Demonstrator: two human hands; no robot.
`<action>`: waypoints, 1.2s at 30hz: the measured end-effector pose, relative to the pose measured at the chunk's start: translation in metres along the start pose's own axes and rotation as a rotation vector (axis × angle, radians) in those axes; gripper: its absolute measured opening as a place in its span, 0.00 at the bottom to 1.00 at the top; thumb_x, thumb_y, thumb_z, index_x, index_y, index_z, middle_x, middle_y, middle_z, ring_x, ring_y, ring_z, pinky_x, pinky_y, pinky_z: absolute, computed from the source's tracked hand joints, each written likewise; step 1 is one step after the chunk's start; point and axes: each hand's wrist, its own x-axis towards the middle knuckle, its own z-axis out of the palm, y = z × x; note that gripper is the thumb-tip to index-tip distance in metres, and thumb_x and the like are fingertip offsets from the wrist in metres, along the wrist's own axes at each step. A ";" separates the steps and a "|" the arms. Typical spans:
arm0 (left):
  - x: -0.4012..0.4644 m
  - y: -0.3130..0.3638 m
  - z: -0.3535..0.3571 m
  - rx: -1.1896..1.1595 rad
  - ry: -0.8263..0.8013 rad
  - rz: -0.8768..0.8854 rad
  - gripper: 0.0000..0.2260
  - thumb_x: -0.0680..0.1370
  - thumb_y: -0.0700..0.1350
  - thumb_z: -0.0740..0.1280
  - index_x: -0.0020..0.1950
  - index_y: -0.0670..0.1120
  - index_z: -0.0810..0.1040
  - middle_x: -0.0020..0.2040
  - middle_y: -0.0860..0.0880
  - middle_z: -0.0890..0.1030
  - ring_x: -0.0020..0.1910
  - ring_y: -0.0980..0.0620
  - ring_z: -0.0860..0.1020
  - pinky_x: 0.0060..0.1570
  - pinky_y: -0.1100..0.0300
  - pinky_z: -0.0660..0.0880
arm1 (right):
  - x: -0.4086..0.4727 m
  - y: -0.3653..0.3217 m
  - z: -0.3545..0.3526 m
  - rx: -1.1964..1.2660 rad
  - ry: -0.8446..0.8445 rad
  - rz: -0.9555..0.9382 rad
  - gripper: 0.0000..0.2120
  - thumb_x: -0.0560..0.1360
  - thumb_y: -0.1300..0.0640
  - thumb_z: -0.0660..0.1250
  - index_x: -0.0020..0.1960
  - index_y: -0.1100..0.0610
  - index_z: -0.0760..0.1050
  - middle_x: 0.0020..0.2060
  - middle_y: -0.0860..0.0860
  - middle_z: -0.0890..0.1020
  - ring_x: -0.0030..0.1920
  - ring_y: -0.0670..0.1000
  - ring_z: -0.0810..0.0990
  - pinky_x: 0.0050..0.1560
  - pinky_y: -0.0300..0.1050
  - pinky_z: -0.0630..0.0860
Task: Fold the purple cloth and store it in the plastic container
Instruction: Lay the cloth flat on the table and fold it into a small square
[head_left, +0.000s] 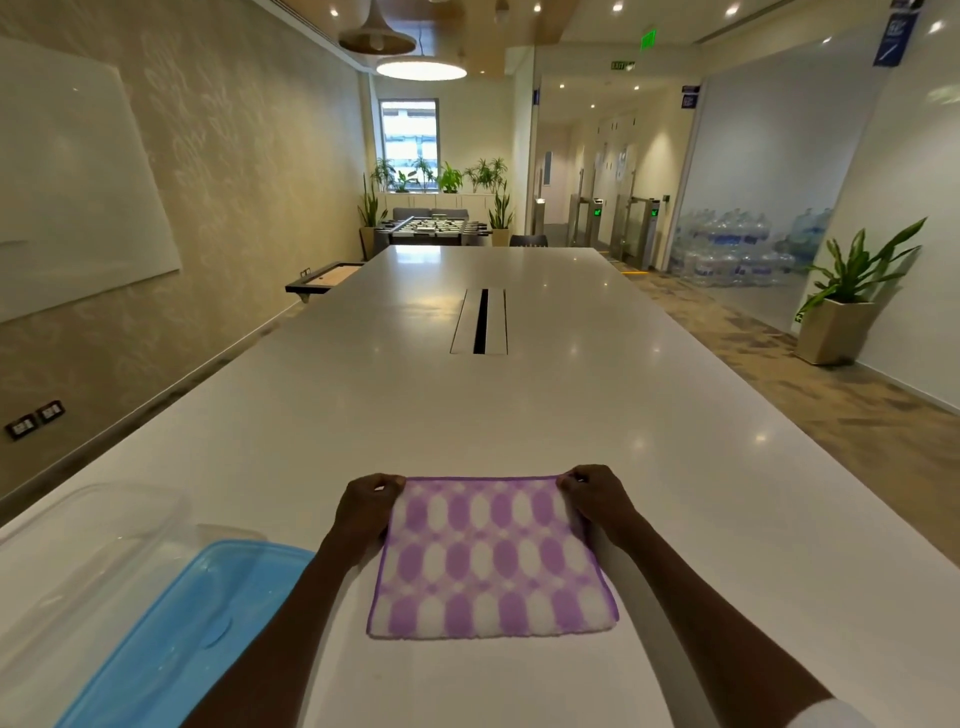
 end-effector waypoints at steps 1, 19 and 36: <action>0.000 0.001 0.001 0.020 0.019 0.018 0.08 0.78 0.46 0.67 0.47 0.44 0.84 0.43 0.44 0.84 0.42 0.47 0.80 0.41 0.59 0.73 | 0.000 0.000 0.000 0.006 0.003 0.005 0.10 0.77 0.57 0.67 0.46 0.62 0.83 0.44 0.57 0.84 0.47 0.55 0.81 0.48 0.46 0.74; 0.002 -0.005 0.025 0.454 0.287 0.144 0.08 0.77 0.51 0.65 0.44 0.50 0.81 0.47 0.45 0.85 0.48 0.41 0.81 0.42 0.58 0.70 | 0.000 -0.003 0.013 -0.116 0.172 0.053 0.11 0.73 0.57 0.69 0.38 0.64 0.82 0.38 0.58 0.85 0.43 0.56 0.82 0.41 0.45 0.72; -0.001 -0.003 0.028 0.540 0.309 0.188 0.08 0.78 0.51 0.64 0.44 0.50 0.80 0.45 0.45 0.83 0.44 0.43 0.80 0.40 0.58 0.70 | -0.010 -0.007 0.017 -0.258 0.256 -0.030 0.06 0.73 0.58 0.66 0.41 0.58 0.81 0.43 0.55 0.84 0.46 0.57 0.81 0.44 0.47 0.77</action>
